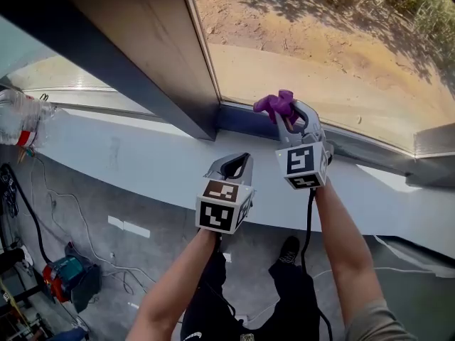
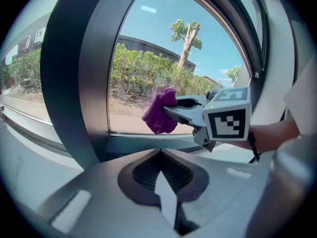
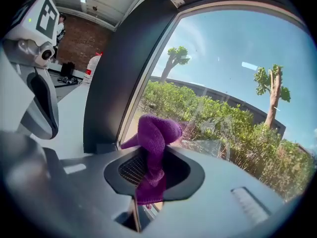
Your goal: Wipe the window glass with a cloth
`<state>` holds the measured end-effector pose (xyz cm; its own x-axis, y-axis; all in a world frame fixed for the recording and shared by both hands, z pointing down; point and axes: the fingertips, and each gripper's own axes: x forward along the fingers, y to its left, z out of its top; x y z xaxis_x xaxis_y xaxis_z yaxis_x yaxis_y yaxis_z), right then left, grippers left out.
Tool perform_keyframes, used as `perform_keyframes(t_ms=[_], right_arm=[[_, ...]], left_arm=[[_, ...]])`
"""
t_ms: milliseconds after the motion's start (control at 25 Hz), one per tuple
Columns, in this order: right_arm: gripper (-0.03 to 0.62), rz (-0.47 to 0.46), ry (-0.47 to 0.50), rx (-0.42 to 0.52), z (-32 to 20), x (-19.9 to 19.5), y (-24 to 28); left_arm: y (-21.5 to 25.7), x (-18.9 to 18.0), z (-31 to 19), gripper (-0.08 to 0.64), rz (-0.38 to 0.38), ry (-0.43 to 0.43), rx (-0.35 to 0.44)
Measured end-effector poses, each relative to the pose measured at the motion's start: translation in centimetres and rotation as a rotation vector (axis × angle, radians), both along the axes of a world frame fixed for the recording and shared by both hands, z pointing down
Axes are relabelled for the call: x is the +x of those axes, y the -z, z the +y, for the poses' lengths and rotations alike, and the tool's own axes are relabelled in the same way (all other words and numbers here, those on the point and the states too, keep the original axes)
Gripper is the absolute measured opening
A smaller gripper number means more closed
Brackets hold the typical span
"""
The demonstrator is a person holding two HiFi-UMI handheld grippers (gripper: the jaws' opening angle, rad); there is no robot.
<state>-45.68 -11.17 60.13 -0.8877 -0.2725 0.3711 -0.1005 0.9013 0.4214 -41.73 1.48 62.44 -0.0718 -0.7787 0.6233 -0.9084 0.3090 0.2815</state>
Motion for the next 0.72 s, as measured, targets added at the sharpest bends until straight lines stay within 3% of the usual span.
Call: perform_keyframes(t_ms=[400,720], right_arm=[[0.098,0.151,-0.031,-0.05,-0.3,-0.1,-8.8],[0.098,0.183,-0.058,-0.061,-1.4,1.6,-8.9]], left_arm=[[-3.7,-0.7,-0.1,0.0,0.0,-0.037,-0.04],[-3.3,0.2,-0.5,0.0,0.003,-0.058,-0.041]])
